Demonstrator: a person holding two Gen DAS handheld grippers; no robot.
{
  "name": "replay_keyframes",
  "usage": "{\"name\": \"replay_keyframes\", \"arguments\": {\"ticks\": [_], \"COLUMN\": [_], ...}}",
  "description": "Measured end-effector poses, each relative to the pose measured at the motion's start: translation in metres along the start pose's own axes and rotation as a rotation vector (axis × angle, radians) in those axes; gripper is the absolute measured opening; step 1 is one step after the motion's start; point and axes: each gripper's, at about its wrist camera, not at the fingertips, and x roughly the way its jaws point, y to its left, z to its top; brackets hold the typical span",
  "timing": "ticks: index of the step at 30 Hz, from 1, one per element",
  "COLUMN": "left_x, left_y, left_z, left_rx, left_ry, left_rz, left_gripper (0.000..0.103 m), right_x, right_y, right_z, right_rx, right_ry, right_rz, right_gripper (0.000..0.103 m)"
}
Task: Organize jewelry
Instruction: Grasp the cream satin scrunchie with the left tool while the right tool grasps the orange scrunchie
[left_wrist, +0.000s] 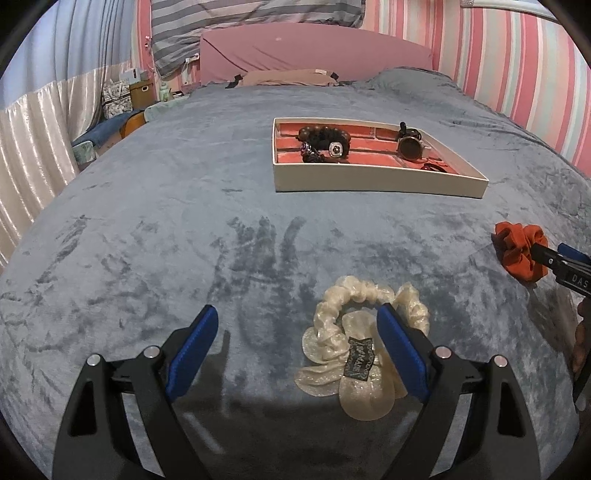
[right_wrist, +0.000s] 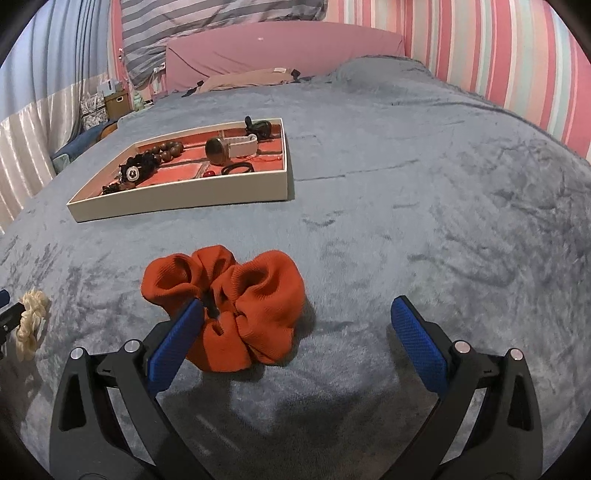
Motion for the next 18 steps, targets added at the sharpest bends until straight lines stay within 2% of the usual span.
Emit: {"name": "replay_keyframes", "arguments": {"ticks": [4, 7, 9, 11, 13, 18], "left_x": [0.003, 0.006, 0.009, 0.012, 0.012, 0.012], "left_y": [0.002, 0.002, 0.002, 0.001, 0.0, -0.002], "left_z": [-0.001, -0.001, -0.002, -0.002, -0.003, -0.005], "left_rx": [-0.008, -0.009, -0.006, -0.002, 0.004, 0.012], "left_ry": [0.009, 0.021, 0.04, 0.05, 0.047, 0.045], "left_rz": [-0.012, -0.029, -0.047, -0.064, -0.067, -0.086], "left_gripper": [0.084, 0.07, 0.056, 0.05, 0.05, 0.033], "right_x": [0.004, 0.007, 0.01, 0.012, 0.013, 0.014], "right_y": [0.003, 0.005, 0.004, 0.004, 0.003, 0.001], "right_z": [0.0, -0.001, -0.002, -0.002, -0.003, -0.004], "right_rx": [-0.008, -0.016, -0.011, -0.005, -0.001, 0.016], "right_ry": [0.014, 0.027, 0.036, 0.045, 0.05, 0.058], "right_rz": [0.005, 0.017, 0.033, 0.051, 0.064, 0.111], "right_gripper": [0.093, 0.087, 0.082, 0.075, 0.072, 0.056]}}
